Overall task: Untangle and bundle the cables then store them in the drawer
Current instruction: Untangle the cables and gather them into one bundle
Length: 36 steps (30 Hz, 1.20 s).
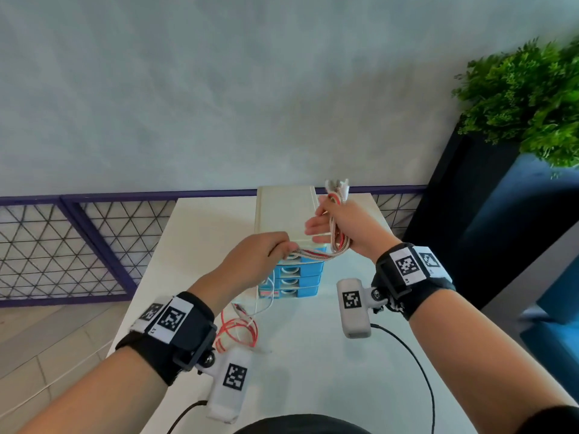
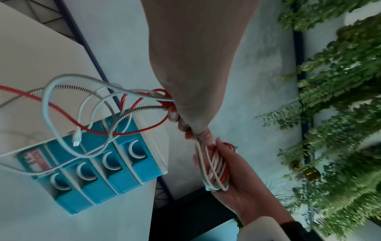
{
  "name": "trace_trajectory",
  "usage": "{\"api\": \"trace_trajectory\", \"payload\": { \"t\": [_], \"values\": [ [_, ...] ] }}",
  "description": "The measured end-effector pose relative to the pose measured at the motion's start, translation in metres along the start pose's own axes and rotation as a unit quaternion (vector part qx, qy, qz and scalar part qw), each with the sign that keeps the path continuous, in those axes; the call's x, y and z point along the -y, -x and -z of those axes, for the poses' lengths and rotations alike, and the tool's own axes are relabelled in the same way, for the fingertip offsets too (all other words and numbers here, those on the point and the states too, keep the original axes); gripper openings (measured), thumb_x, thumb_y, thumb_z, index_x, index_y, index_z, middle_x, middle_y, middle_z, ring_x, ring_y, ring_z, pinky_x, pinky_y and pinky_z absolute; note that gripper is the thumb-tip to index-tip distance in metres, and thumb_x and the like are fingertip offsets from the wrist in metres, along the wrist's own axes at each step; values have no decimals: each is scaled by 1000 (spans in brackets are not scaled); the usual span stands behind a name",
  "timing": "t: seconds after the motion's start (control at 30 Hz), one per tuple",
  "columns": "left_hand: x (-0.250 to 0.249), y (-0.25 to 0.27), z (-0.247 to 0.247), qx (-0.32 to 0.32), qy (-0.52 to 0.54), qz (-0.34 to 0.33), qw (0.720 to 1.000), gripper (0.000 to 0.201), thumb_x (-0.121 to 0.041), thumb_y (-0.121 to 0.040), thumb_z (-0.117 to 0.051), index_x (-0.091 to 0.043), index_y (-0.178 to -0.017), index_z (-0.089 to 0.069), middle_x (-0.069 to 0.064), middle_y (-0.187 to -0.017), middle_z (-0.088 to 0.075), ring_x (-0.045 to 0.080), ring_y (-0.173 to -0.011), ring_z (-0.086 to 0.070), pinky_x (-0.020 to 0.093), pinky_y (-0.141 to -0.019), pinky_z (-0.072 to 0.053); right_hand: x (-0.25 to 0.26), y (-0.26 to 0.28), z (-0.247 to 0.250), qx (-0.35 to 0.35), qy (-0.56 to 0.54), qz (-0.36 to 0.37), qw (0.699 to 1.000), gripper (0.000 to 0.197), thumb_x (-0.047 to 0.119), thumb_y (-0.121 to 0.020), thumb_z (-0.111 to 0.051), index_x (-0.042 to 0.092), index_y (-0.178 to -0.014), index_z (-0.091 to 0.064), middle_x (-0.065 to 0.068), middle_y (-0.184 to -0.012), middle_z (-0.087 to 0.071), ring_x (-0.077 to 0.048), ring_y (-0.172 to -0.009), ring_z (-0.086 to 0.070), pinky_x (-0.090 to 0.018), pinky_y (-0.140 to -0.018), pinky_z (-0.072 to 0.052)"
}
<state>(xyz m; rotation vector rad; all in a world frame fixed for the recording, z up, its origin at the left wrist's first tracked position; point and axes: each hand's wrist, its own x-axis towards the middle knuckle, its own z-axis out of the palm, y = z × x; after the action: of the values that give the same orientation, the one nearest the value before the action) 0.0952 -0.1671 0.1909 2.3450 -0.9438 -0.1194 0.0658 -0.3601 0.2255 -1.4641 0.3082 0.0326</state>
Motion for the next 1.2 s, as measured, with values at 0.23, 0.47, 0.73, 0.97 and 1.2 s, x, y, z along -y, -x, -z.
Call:
{"api": "trace_trajectory", "payload": {
  "t": [0.23, 0.47, 0.73, 0.97, 1.2],
  "values": [
    [-13, -1, 4, -44, -30, -61, 997, 22, -30, -95, -52, -29, -73, -47, -13, -61, -48, 6, -57, -47, 25, -57, -31, -9, 13, -4, 230, 58, -112, 965, 46, 45, -98, -41, 7, -113, -62, -22, -107, -70, -30, -96, -69, -42, -86, -55],
    [-11, -3, 1, -8, 27, -51, 998, 11, -23, -92, -57, -21, -98, -67, -14, -77, -62, -3, -70, -58, 12, -65, -41, -18, 21, -13, 289, 66, -121, 947, 49, 49, -98, -35, 10, -85, -62, -11, -80, -69, -13, -54, -63, -25, -54, -54],
    [22, -8, 7, 102, 89, 17, 991, 20, -31, -75, -77, -29, -83, -59, -13, -74, -61, 2, -67, -55, 23, -67, -45, -5, 16, -8, 206, 105, -105, 967, 22, 32, -97, -55, 11, -92, -51, 3, -54, -40, -5, -38, -34, -19, -38, -37],
    [61, 11, -4, 82, 154, 67, 982, 32, -26, -70, -78, -25, -95, -57, -12, -84, -59, 5, -76, -55, 22, -76, -43, 4, 10, 1, 100, 96, -68, 988, 17, 19, -97, -56, 14, -83, -47, 3, -53, -39, -7, -37, -34, -20, -39, -38],
    [77, 21, -11, 53, 393, 155, 905, 39, -46, -91, -52, -14, -107, -69, 3, -100, -70, 16, -93, -63, 26, -87, -49, 6, 10, -6, 19, 107, -41, 993, 16, 20, -98, -53, 14, -85, -45, 3, -54, -41, -7, -37, -36, -21, -38, -39]
  ]
}}
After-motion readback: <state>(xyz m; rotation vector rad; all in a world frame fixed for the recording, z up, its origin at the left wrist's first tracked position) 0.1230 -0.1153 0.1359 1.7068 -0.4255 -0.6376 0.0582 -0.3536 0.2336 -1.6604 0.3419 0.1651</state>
